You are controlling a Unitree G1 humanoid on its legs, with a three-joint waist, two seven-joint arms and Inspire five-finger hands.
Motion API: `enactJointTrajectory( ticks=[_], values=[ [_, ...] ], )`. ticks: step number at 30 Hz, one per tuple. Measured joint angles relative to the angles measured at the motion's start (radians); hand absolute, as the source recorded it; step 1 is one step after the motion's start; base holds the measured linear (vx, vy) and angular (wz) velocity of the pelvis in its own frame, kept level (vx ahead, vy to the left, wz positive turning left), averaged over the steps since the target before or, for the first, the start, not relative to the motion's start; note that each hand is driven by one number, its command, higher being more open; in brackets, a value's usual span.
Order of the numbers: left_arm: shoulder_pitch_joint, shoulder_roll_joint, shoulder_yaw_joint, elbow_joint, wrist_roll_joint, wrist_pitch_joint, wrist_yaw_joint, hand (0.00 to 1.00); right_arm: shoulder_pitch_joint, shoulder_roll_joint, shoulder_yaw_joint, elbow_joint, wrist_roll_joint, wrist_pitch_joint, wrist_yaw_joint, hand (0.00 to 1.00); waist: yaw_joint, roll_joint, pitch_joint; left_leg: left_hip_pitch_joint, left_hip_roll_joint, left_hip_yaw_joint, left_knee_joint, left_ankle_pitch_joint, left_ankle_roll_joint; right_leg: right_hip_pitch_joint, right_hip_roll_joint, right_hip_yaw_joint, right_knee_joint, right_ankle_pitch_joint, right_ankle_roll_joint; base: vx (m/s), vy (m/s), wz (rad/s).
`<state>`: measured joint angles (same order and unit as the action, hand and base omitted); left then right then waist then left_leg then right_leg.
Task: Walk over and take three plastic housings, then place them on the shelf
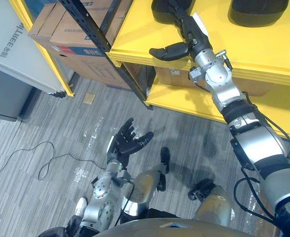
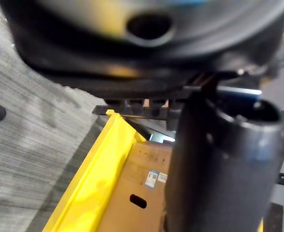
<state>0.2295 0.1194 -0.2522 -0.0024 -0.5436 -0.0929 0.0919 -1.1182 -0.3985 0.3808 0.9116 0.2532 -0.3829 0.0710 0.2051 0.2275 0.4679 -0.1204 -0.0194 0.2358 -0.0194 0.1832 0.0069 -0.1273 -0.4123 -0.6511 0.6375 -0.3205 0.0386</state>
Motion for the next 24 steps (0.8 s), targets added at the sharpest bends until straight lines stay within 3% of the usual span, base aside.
enactJointTrajectory(
  ticks=[5,7,10,11,12,14,18,20,24],
  values=[
    [0.016,0.0,0.06,0.043,0.001,-0.005,-0.003,1.0,0.285,0.045,-0.107,-0.5,0.004,0.003,0.004,1.0,-0.026,-0.029,-0.008,0.057,0.047,0.051,-0.019,-0.022,-0.006,0.065,0.089,0.026,-0.131,0.053,0.01,0.05,-0.033,-0.32],
    [0.035,0.0,0.102,0.111,0.001,-0.009,0.012,1.0,0.486,0.112,-0.153,-0.772,-0.095,0.002,-0.064,1.0,-0.062,-0.077,-0.059,0.063,0.056,0.075,-0.042,-0.028,-0.006,0.067,0.118,0.042,-0.187,0.075,0.02,0.1,-0.007,-0.32],
    [0.045,-0.002,0.135,0.175,0.001,-0.013,0.034,1.0,0.682,0.146,-0.209,-0.932,-0.256,0.03,-0.203,1.0,-0.087,-0.129,-0.108,0.096,0.069,0.131,-0.061,-0.038,-0.008,0.086,0.153,0.079,-0.256,0.108,0.032,0.16,0.004,-0.48],
    [0.041,-0.006,0.16,0.24,0.004,-0.024,0.051,1.0,0.824,0.179,-0.277,-0.991,-0.285,0.056,-0.284,1.0,-0.105,-0.156,-0.152,0.106,0.076,0.157,-0.061,-0.052,-0.009,0.101,0.173,0.096,-0.304,0.128,0.038,0.16,0.018,-0.5],
    [0.038,-0.007,0.171,0.271,0.005,-0.031,0.058,1.0,0.88,0.194,-0.309,-1.007,-0.285,0.061,-0.313,1.0,-0.107,-0.165,-0.165,0.115,0.08,0.173,-0.062,-0.059,-0.01,0.108,0.182,0.109,-0.324,0.137,0.042,0.17,0.025,-0.7],
    [0.035,-0.028,0.248,0.379,0.011,-0.043,0.104,1.0,1.064,0.254,-0.437,-1.018,-0.291,0.067,-0.441,1.0,-0.15,-0.189,-0.198,0.151,0.088,0.227,-0.061,-0.085,-0.017,0.141,0.208,0.154,-0.392,0.171,0.047,0.14,0.037,-0.69],
    [0.034,-0.05,0.352,0.489,0.008,-0.059,0.125,1.0,1.257,0.308,-0.648,-1.015,-0.29,0.098,-0.571,1.0,-0.211,-0.183,-0.213,0.177,0.098,0.293,-0.055,-0.111,-0.023,0.157,0.231,0.205,-0.457,0.213,0.055,0.07,0.035,-0.55],
    [0.033,-0.055,0.403,0.538,0.005,-0.061,0.115,1.0,1.345,0.325,-0.739,-0.977,-0.282,0.115,-0.582,1.0,-0.227,-0.18,-0.222,0.197,0.103,0.319,-0.057,-0.117,-0.028,0.17,0.241,0.223,-0.48,0.225,0.054,0.04,0.015,-0.41],
    [0.028,-0.063,0.461,0.679,0.0,-0.056,0.076,1.0,1.434,0.323,-0.837,-0.65,-0.253,0.116,-0.553,1.0,-0.246,-0.177,-0.251,0.269,0.111,0.358,-0.067,-0.131,-0.047,0.226,0.254,0.247,-0.501,0.225,0.055,0.02,0.007,-0.28]
  ],
)
